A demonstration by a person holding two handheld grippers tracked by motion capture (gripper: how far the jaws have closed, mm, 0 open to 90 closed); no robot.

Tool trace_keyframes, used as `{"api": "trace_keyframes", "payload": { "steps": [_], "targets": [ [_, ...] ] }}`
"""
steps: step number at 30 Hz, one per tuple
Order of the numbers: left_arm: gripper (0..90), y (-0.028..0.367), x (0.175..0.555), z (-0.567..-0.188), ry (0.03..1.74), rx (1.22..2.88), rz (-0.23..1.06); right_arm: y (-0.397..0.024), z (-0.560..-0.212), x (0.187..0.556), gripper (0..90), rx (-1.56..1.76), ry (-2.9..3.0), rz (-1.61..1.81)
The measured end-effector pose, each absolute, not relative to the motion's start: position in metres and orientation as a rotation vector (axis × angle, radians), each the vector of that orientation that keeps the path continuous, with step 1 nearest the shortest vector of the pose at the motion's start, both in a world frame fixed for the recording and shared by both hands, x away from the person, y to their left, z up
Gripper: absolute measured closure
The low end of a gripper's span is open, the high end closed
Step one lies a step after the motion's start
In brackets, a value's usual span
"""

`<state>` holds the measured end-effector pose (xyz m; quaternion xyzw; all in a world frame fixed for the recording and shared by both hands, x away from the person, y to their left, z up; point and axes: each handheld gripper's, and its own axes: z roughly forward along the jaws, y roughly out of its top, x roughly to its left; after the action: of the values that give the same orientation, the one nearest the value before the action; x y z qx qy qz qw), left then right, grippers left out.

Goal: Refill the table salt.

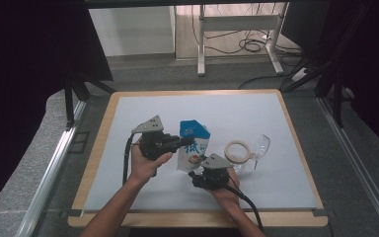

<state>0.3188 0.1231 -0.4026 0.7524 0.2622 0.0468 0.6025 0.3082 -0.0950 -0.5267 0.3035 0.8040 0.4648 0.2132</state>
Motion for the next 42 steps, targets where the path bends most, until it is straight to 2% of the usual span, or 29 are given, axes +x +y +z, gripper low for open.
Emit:
{"api": "trace_keyframes", "payload": {
  "steps": [12, 22, 42],
  "targets": [
    [90.0, 0.122, 0.320, -0.402, 0.599, 1.754, 0.083, -0.093, -0.526, 0.306, 30.6, 0.724, 2.225, 1.332],
    [90.0, 0.113, 0.331, -0.403, 0.625, 1.757, 0.066, -0.098, -0.526, 0.305, 42.1, 0.716, 2.241, 1.361],
    [90.0, 0.091, 0.352, -0.404, 0.602, 1.810, -0.027, -0.106, -0.529, 0.290, 44.5, 0.878, 2.229, 1.412]
  ]
}}
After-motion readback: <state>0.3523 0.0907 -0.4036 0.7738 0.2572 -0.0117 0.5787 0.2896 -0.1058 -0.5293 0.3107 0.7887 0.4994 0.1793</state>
